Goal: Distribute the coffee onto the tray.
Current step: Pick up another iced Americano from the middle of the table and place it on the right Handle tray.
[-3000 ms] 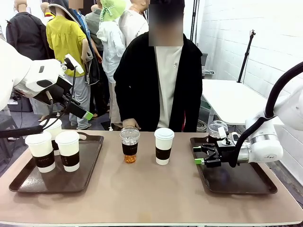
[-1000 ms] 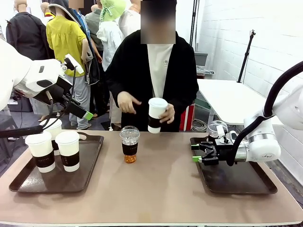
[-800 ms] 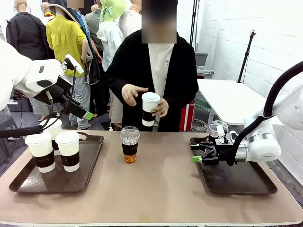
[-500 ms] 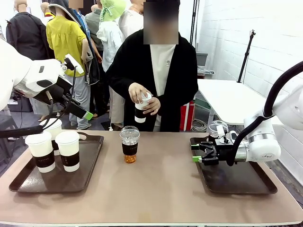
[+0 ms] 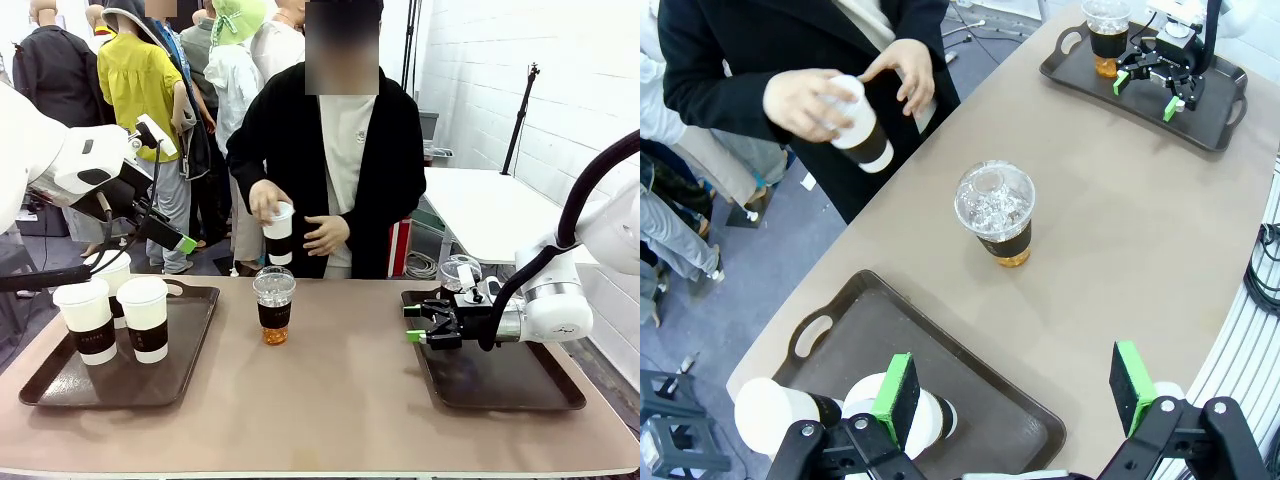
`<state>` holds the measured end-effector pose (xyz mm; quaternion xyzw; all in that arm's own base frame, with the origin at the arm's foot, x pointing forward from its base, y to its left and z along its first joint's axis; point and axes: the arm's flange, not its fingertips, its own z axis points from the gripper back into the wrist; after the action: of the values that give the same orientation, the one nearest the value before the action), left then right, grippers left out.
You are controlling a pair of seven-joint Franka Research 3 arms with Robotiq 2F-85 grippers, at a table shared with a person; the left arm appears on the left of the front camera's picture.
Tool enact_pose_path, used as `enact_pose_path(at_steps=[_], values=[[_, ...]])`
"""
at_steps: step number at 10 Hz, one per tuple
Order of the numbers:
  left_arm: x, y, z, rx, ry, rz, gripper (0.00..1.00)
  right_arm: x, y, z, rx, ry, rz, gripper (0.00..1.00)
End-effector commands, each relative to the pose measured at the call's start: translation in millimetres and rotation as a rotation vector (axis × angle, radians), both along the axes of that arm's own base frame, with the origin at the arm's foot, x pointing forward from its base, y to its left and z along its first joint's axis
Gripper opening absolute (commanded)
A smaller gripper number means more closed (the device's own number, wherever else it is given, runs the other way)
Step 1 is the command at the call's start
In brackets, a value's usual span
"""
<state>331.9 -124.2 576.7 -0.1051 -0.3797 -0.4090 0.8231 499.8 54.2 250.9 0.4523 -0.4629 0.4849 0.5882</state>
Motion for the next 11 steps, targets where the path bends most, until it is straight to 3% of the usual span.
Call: enact_pose_path(at_steps=[1, 11], values=[[0.7, 0.2, -0.8, -0.003, 0.002, 0.0, 1.0, -0.6, 0.6, -0.6, -0.003, 0.001, 0.006, 1.0], [0.7, 0.2, -0.8, -0.003, 0.002, 0.0, 1.0, -16.8, 44.2, 11.1, -0.004, 0.006, 0.0, 1.0]])
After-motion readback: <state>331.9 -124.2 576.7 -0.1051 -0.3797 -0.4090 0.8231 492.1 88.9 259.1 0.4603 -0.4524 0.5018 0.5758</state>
